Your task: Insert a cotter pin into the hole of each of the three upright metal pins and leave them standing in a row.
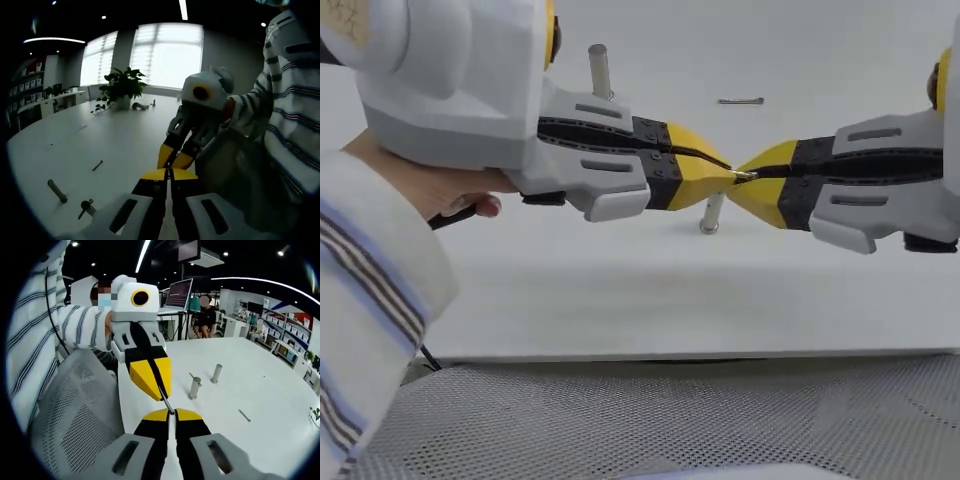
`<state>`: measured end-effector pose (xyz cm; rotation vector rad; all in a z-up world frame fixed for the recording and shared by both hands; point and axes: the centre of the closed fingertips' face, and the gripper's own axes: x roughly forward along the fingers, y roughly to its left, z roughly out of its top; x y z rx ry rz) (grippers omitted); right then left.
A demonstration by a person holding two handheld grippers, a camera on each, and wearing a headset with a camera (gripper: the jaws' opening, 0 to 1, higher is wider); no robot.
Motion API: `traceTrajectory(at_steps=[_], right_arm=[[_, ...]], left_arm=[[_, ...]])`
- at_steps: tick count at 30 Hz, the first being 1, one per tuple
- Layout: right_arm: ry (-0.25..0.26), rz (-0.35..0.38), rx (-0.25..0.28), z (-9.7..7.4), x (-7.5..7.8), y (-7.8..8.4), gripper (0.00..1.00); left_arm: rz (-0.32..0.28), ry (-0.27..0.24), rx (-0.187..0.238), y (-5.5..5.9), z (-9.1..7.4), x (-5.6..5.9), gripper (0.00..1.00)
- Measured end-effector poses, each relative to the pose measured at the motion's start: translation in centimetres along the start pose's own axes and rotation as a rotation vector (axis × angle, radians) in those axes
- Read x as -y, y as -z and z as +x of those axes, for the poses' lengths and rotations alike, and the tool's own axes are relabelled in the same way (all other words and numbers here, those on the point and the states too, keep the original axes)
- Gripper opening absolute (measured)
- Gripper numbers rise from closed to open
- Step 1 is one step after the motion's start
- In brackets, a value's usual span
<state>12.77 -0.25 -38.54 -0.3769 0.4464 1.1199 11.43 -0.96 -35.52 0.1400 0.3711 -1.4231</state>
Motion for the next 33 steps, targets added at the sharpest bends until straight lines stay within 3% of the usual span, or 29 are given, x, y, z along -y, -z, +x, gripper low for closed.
traceTrajectory(at_steps=[7,17,21,26,33], right_arm=[[-0.031,-0.034,-0.019,0.0,-0.4,0.1,0.00],[-0.083,-0.097,-0.058,0.0,-1.3,0.6,0.00],[-0.117,-0.118,-0.075,-0.1,-2.0,1.0,0.00],[-0.131,-0.131,-0.086,-0.4,-2.1,1.2,0.00],[-0.127,-0.126,-0.097,-0.5,-1.9,1.6,0.00]], left_arm=[[0.030,0.021,-0.035,0.5,-0.1,0.2,0.00],[0.102,0.070,-0.125,2.0,0.1,0.2,0.00],[0.140,0.111,-0.152,2.2,0.1,0.7,0.00],[0.128,0.136,-0.161,2.3,0.5,0.9,0.00],[0.105,0.134,-0.176,2.6,0.9,0.7,0.00]])
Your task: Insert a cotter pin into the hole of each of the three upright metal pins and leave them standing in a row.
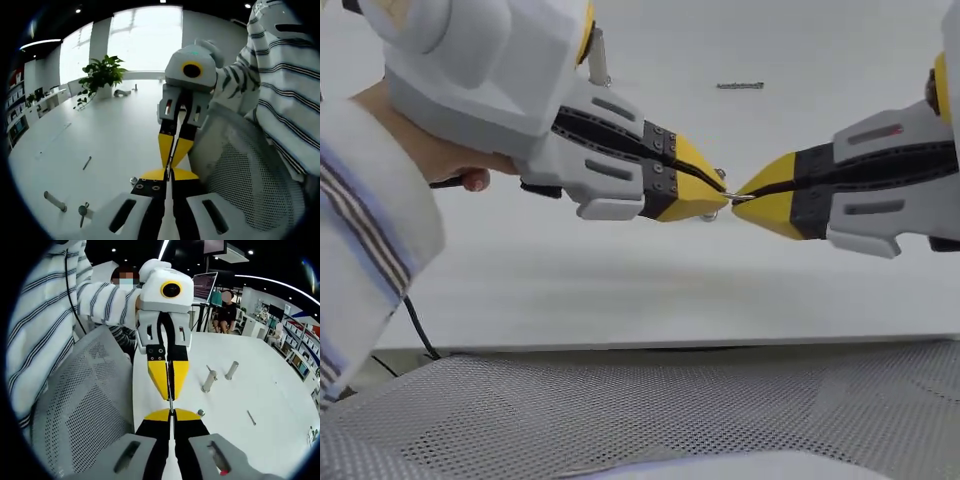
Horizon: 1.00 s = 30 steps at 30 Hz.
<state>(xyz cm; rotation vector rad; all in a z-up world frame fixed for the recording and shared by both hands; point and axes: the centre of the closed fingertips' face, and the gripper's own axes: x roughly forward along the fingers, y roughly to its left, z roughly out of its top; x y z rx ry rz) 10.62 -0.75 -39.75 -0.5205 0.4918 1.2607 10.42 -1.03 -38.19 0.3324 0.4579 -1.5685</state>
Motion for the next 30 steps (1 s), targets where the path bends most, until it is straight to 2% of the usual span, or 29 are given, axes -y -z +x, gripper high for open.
traceTrajectory(at_steps=[4,6,12,17,23,25,30], right_arm=[[0.003,0.003,-0.007,-0.1,0.1,0.2,0.00],[0.005,0.006,-0.011,-0.2,0.3,0.4,0.00],[0.025,0.028,-0.026,-0.3,1.5,2.1,0.00],[0.054,0.070,-0.051,-0.4,2.7,4.0,0.00],[0.062,0.086,-0.060,-0.3,3.5,5.1,0.00],[0.060,0.091,-0.057,-0.2,3.8,5.3,0.00],[0.057,0.097,-0.053,0.1,4.3,5.5,0.00]], left_arm=[[-0.001,-0.019,-0.010,0.3,-0.1,-0.5,0.01],[-0.007,-0.045,-0.017,0.5,-0.1,-1.0,0.05],[-0.059,-0.113,-0.018,1.2,-0.3,-2.8,0.12],[-0.075,-0.165,-0.042,1.9,-0.1,-4.0,0.16],[-0.073,-0.188,-0.069,2.3,0.4,-4.7,0.17],[-0.048,-0.209,-0.083,2.4,0.7,-5.1,0.16],[-0.041,-0.183,-0.114,2.8,2.0,-5.2,0.15]])
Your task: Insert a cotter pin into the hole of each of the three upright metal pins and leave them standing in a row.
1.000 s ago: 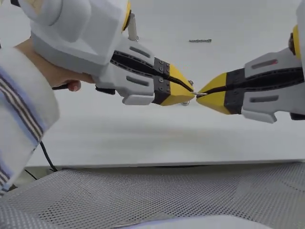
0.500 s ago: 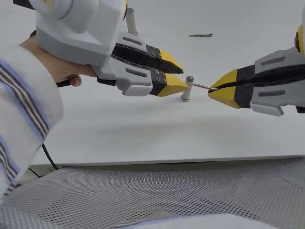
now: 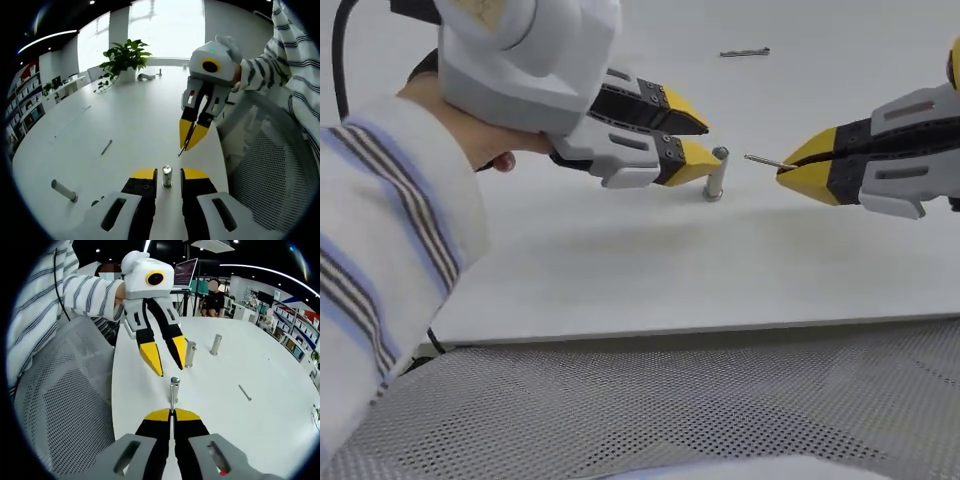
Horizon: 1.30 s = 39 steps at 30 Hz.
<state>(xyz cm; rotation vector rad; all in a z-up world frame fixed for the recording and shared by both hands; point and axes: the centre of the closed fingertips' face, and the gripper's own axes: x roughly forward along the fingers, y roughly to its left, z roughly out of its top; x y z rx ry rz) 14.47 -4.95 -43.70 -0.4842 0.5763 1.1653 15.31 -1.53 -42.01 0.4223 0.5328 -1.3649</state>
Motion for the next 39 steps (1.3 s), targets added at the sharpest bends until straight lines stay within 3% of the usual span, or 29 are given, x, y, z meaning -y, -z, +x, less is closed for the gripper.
traceTrajectory(at_steps=[7,16,26,39], right_arm=[[-0.014,0.011,0.001,0.6,0.4,0.4,0.00],[-0.038,0.015,0.003,1.4,0.5,0.5,0.00],[-0.065,0.007,-0.002,2.2,0.1,0.2,0.00],[-0.058,-0.014,0.011,3.1,0.1,-1.0,0.00]], left_arm=[[-0.003,0.004,-0.033,0.6,1.1,-0.3,0.14],[-0.044,0.006,-0.019,0.7,1.5,-0.9,0.06],[-0.046,0.005,-0.014,0.7,1.4,-0.4,0.06],[-0.069,-0.008,-0.020,0.7,1.4,-0.2,0.06]])
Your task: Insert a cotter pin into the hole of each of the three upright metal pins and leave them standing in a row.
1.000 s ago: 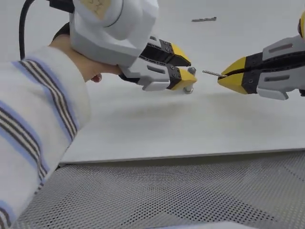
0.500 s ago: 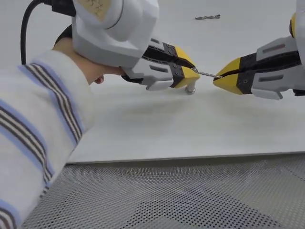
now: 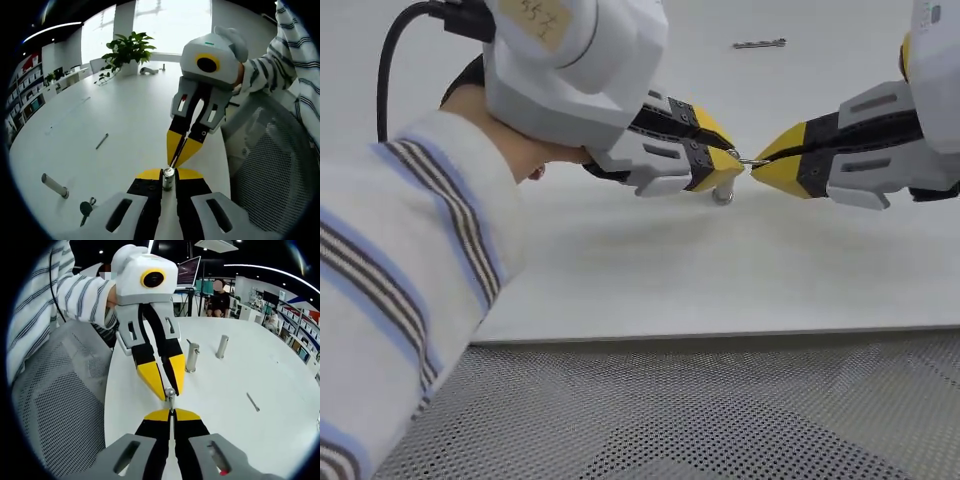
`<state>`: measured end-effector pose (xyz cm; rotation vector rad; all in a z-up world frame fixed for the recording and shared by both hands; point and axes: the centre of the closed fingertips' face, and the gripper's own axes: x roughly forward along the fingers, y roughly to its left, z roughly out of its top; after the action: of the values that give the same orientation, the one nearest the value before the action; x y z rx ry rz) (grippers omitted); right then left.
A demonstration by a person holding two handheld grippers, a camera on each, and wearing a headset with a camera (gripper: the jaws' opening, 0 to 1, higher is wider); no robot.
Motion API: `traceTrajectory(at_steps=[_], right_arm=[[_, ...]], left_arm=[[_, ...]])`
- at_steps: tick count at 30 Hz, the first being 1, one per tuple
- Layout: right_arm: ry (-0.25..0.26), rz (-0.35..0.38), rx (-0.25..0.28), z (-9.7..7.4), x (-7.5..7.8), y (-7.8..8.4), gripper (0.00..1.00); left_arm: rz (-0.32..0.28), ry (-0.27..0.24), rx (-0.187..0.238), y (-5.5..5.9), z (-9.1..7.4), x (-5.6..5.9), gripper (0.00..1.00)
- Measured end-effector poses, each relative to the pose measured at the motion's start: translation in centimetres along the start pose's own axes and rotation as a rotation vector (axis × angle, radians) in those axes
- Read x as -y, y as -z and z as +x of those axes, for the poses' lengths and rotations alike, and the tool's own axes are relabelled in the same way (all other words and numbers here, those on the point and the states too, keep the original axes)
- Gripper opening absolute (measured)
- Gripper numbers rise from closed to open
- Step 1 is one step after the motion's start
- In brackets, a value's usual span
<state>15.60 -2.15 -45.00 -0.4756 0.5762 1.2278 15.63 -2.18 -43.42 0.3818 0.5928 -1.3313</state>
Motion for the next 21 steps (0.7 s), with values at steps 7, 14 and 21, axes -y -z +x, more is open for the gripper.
traceTrajectory(at_steps=[7,14,21], right_arm=[[-0.004,-0.015,0.001,0.39,0.08,-0.22,0.00],[-0.014,-0.020,-0.024,0.00,-0.11,0.61,0.12],[0.001,0.009,0.011,-0.46,0.24,0.06,0.09]], left_arm=[[-0.014,-0.003,0.002,0.12,-0.08,-0.11,0.06],[-0.034,-0.006,0.012,0.04,-0.05,-0.09,0.06],[-0.042,-0.006,0.017,-0.04,-0.03,-0.07,0.06]])
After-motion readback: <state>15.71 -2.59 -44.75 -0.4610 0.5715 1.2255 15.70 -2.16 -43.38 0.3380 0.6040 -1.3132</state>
